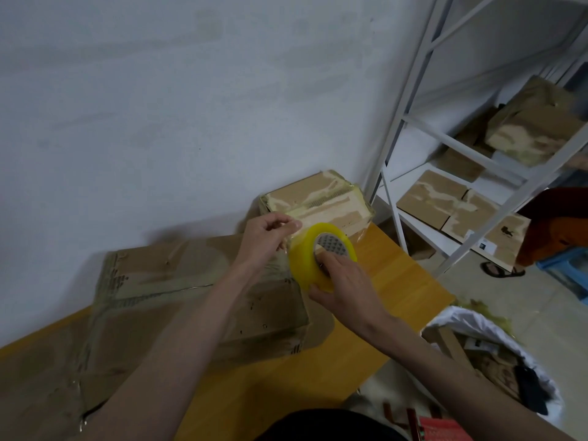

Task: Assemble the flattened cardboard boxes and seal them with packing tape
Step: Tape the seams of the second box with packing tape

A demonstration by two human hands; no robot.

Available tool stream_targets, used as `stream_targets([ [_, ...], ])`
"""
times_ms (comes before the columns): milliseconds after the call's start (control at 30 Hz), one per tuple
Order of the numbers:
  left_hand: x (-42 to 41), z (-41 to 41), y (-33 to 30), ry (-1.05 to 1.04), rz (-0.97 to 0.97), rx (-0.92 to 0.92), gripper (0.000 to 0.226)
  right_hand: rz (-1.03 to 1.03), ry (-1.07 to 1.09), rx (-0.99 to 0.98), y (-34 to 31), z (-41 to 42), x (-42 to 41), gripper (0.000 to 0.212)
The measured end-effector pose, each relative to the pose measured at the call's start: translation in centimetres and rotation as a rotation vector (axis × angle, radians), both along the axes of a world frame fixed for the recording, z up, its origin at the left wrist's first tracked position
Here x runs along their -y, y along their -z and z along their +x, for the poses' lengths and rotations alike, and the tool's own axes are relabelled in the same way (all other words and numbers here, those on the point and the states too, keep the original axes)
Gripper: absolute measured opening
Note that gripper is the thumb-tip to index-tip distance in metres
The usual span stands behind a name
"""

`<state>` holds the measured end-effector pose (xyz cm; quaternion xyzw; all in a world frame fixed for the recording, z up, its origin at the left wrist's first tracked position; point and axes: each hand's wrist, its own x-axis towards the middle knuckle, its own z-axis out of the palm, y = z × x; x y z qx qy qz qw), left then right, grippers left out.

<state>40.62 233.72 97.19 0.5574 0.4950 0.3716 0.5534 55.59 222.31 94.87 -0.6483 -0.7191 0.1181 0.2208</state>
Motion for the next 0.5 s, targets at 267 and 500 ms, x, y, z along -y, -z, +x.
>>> stream_targets([
  [267,-1.8,0.3,-0.2,0.205,0.145,-0.198,0.012,-0.041,0.003,-0.014,-0.8,0.9,0.5,0.033],
  [500,-3.1,0.6,-0.7,0.211,0.213,-0.305,0.013,-0.077,0.042,-0.050,-1.5,0.8,0.7,0.033],
])
